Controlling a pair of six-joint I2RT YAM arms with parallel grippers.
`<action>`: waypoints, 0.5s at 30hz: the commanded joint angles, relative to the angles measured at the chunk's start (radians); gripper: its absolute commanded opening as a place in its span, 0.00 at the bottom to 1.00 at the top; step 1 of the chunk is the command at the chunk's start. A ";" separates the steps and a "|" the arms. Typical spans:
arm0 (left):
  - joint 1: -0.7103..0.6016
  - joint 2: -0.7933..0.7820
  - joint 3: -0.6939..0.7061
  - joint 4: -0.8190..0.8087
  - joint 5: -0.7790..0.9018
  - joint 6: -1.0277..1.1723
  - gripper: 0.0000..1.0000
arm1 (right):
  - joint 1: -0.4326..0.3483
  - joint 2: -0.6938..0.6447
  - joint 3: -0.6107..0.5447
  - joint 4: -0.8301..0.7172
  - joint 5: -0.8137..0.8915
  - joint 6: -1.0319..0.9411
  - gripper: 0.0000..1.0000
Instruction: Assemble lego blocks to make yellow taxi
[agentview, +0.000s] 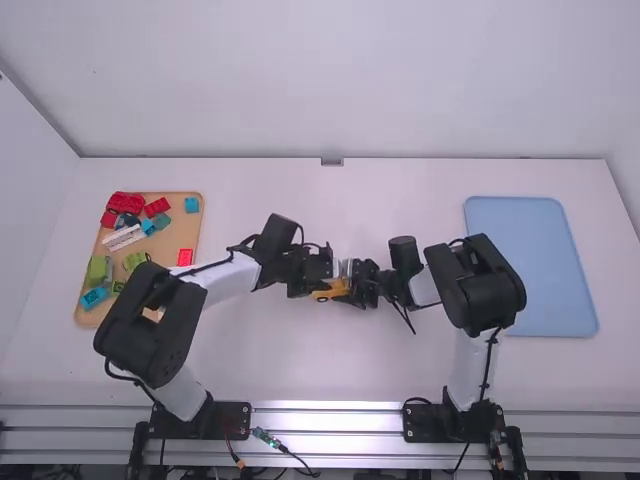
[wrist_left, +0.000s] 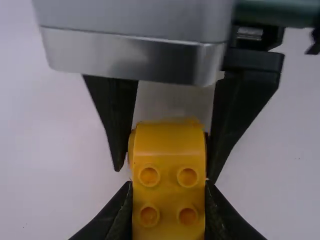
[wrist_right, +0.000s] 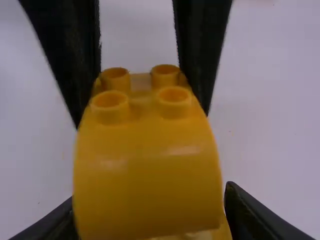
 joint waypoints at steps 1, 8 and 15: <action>-0.002 0.030 -0.013 0.006 -0.019 -0.036 0.02 | 0.000 0.018 -0.006 -0.015 -0.001 -0.015 0.48; 0.002 0.073 -0.012 0.018 -0.014 -0.053 0.02 | -0.014 0.018 -0.013 -0.010 -0.001 -0.016 0.62; 0.002 0.078 -0.012 0.022 -0.009 -0.046 0.01 | -0.014 0.018 -0.013 -0.023 0.010 -0.007 0.67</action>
